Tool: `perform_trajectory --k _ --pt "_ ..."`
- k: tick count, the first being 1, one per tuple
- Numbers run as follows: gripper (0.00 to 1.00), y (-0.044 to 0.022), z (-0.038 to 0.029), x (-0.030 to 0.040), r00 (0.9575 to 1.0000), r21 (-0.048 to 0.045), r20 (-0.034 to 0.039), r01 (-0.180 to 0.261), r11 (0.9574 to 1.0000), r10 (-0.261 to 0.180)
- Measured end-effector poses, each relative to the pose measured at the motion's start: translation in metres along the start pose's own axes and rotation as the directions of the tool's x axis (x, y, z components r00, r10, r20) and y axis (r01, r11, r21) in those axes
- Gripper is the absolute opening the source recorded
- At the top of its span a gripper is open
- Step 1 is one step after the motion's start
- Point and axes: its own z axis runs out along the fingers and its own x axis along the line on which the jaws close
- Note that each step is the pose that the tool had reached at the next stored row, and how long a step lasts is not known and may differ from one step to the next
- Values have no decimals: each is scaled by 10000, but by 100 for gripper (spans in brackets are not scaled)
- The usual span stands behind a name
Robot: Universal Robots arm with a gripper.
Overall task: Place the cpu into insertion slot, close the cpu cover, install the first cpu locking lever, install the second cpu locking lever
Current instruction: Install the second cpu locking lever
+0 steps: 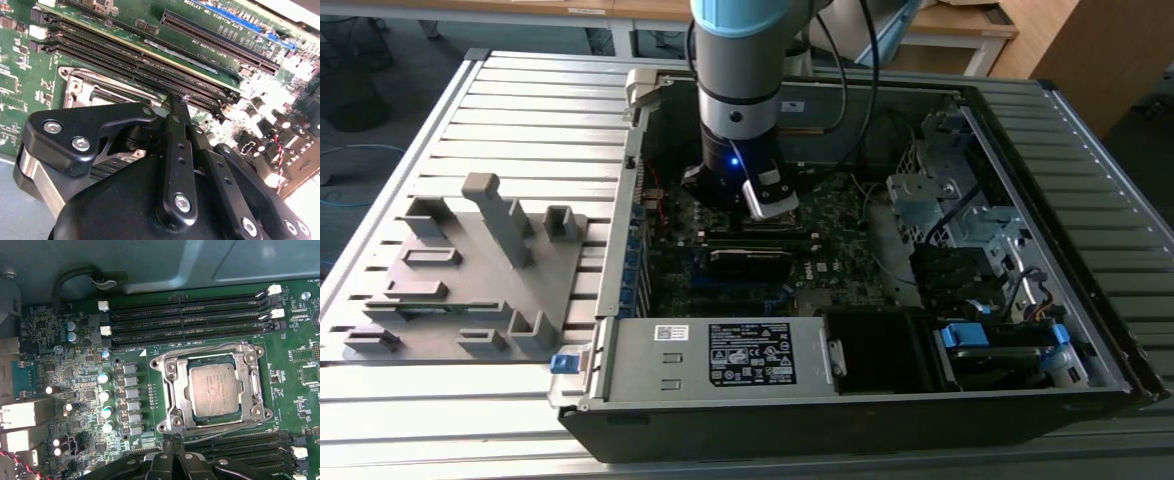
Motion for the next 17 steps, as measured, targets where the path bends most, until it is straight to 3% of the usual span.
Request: perform_trajectory --k 3,8,13,17 --pt "10 -4 11 3 10000 -62 -6 -4 10000 4" --pt "10 -6 19 6 10000 -281 -34 -13 9996 12" --pt "10 -18 27 7 10000 -331 -39 -15 9995 14" --pt "10 -42 29 16 10000 -460 -44 -21 9989 19"
